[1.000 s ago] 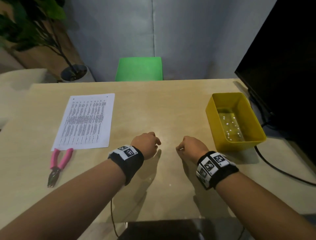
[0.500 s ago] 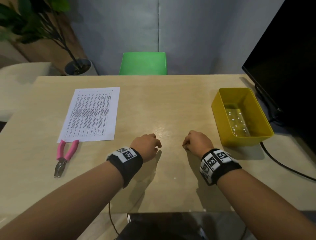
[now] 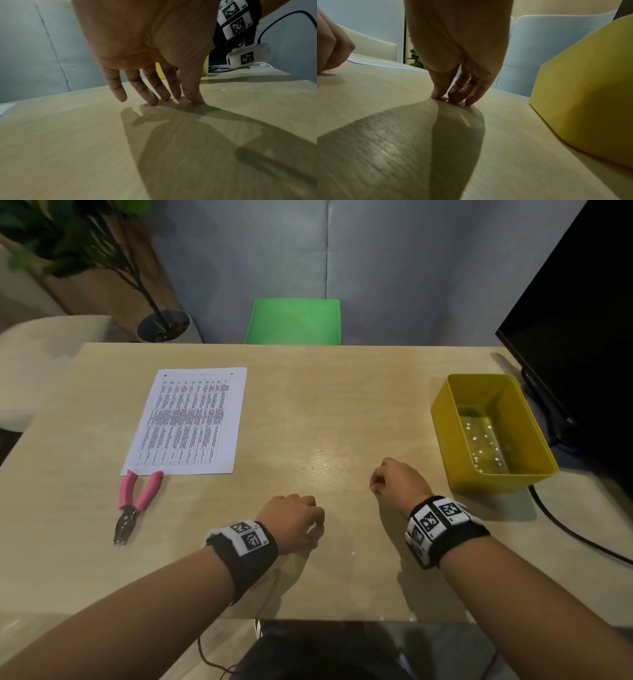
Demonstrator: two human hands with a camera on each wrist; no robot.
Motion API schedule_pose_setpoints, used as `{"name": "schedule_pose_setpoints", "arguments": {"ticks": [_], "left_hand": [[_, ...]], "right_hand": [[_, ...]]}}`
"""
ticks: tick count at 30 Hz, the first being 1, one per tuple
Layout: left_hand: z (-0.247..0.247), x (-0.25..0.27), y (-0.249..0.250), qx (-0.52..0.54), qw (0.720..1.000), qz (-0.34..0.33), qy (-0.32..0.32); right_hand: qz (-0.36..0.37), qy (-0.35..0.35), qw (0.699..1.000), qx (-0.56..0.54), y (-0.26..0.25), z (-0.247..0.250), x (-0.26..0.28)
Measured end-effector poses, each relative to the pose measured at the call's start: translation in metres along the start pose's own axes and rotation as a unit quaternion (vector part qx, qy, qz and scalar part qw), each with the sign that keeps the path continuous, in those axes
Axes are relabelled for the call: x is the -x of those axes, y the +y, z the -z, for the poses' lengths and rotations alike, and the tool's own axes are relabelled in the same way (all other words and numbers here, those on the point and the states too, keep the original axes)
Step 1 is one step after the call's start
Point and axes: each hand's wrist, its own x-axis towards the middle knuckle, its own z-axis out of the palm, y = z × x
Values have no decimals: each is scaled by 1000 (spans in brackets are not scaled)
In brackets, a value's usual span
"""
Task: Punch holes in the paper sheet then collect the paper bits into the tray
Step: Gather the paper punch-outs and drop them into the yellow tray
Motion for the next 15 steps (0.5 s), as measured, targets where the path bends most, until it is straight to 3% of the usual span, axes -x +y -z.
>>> {"name": "schedule_pose_setpoints", "arguments": {"ticks": [5,15], "left_hand": [[3,-7,-2,-41,999,-13,8],[7,-20,-3,-125,988,-73,-53]], "right_hand": [[19,2,1000,3,2,1,2],[33,-13,999,29,0,5,-1]]}}
